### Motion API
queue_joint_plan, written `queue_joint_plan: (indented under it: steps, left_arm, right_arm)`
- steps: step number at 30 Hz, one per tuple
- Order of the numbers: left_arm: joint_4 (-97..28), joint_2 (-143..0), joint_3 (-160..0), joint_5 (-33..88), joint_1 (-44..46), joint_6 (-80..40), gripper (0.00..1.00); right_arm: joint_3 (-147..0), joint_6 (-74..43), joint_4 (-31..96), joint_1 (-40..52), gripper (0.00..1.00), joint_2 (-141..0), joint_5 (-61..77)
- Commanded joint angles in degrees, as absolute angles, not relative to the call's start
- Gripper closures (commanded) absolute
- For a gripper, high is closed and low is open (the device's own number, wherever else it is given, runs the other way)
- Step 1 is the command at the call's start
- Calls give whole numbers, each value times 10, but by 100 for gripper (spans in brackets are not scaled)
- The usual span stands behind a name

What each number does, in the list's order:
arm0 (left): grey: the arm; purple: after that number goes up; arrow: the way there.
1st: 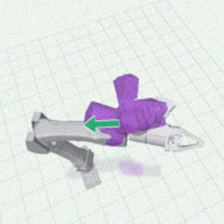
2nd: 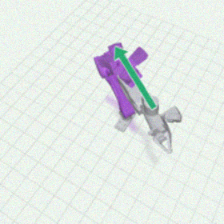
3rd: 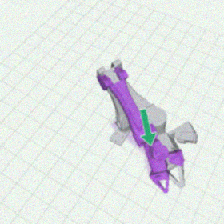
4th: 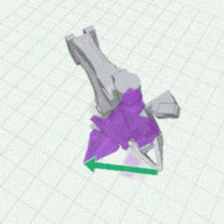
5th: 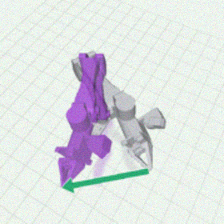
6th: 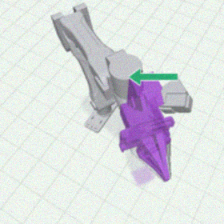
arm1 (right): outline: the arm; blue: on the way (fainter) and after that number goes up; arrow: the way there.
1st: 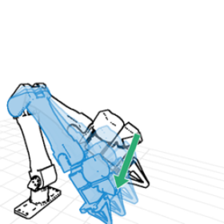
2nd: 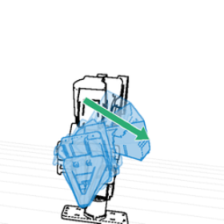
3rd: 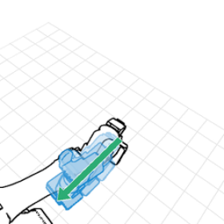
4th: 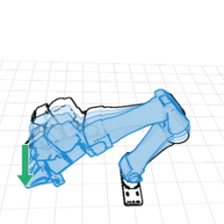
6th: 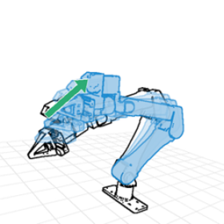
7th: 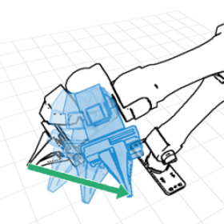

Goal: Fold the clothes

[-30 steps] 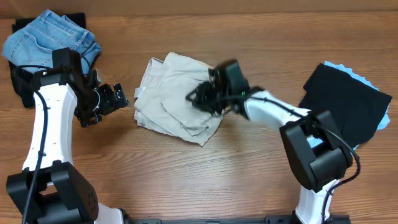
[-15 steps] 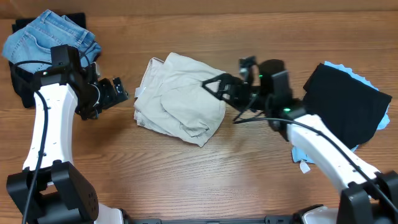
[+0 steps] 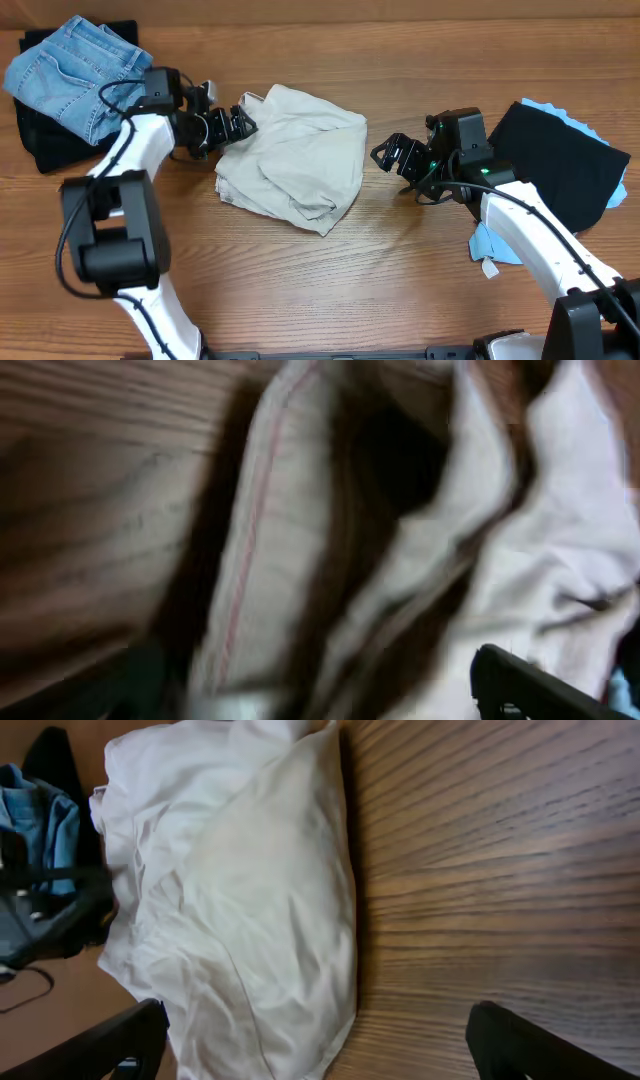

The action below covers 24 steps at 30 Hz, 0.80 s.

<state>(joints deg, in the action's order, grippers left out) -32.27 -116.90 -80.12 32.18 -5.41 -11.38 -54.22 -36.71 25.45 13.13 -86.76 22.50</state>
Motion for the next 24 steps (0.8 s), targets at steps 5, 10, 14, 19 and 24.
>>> queue_joint_plan:
  steps: [5,10,14,19,24]
  left_arm:
    - [-278,-1263,-803,412,-44,-63,0]
    - [-335,-1263,-803,433,-30,-24,0]
    - [-397,-1263,-803,433,-15,23,0]
    - [-437,-1263,-803,431,0,39,0]
    - [-446,-1263,-803,428,35,39,0]
  right_arm:
    - [-544,-355,242,131,0,-868,214]
    - [-544,-355,241,131,0,-868,214]
    - [-544,-355,238,131,0,-878,214]
    - [-544,-356,224,131,0,-919,215]
    - [-544,-355,206,131,9,-987,215]
